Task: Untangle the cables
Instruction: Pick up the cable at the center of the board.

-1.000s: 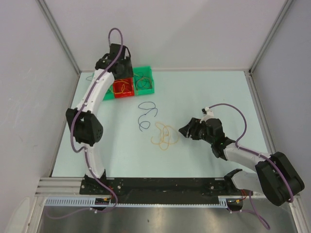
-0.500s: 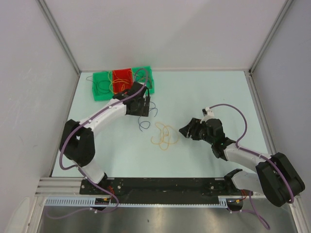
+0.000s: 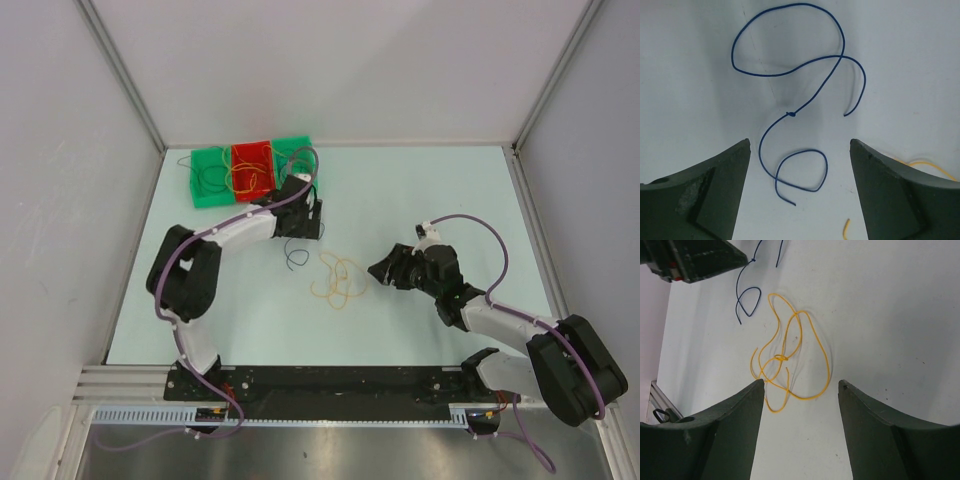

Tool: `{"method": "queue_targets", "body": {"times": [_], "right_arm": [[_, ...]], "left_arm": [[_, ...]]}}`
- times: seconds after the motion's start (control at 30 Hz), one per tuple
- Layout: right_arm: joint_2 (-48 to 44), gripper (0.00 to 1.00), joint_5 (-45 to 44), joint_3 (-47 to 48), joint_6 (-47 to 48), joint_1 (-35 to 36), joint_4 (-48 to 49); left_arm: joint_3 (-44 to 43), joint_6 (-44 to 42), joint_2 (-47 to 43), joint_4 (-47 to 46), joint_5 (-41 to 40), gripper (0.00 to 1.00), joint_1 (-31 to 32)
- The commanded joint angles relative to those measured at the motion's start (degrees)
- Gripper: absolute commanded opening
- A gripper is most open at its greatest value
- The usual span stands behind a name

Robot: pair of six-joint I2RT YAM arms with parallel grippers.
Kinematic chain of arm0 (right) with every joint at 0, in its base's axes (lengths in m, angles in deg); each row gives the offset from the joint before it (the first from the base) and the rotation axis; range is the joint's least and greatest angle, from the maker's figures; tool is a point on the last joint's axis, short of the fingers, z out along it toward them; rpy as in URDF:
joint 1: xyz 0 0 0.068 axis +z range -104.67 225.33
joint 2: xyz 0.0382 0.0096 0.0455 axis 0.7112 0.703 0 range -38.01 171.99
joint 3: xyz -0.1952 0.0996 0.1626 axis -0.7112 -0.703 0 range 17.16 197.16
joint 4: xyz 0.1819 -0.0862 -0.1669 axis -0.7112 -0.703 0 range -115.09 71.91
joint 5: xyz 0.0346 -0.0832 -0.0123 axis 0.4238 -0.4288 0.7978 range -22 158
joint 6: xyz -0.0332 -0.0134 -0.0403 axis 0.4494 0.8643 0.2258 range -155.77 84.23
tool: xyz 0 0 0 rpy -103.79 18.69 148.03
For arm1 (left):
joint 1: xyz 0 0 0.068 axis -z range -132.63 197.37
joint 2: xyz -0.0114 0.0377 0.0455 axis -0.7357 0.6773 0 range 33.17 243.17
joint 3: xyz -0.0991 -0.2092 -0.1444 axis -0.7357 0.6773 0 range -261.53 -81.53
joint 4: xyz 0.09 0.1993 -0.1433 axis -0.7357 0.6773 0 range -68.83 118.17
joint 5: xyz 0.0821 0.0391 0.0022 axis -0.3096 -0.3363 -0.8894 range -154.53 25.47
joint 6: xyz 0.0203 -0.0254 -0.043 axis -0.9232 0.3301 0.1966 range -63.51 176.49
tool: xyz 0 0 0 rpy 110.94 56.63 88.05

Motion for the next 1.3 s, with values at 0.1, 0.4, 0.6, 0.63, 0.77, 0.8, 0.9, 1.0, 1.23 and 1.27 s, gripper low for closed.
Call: {"method": "queue_targets", "body": {"times": [0.1,0.4,0.6,0.63,0.77,0.8,0.9,1.0,1.23,1.27], "right_arm": [[-0.6,0.66,1.3,-0.3,0.4,-0.4,2.5],[-0.2,0.66,2.0,-0.2,0.4,-0.7,2.9],[-0.1,0.66,2.1,-0.2,0.4,-0.7,3.0],[-0.1,0.66,2.1,-0.2,0.4,-0.7,3.0],[-0.1,0.66,2.2,-0.3,0.4,-0.8,3.1],[0.0,0.66,2.2,-0.2,0.5,-0.8,3.1],[-0.1,0.66,2.2,-0.2,0.4,-0.8,3.1],[-0.2,0.66,2.2,-0.2,0.4,-0.8,2.9],[-0.4,0.66,2.0,-0.3,0.4,-0.9,2.7],[-0.4,0.66,2.0,-0.3,0.3,-0.8,2.7]], "left_arm": [[-3.4,-2.2,5.1,-5.3,-1.5,0.84,0.5],[-5.5,-2.7,9.7,-5.8,-2.4,0.66,0.5],[-6.9,-2.6,11.0,-5.2,-2.3,0.4,0.5],[-7.5,-2.7,11.4,-4.8,-2.3,0.37,0.5],[-9.2,-2.7,12.5,-3.6,-2.5,0.22,0.5],[-9.4,-2.7,12.6,-3.5,-2.5,0.2,0.5],[-10.0,-2.8,12.6,-3.1,-2.4,0.08,0.5],[-10.4,-2.8,11.9,-2.5,-2.3,0.0,0.5],[-11.7,-2.9,6.3,3.1,-2.1,0.0,0.5],[-12.2,-3.1,4.7,3.7,-1.6,0.0,0.5]]}}
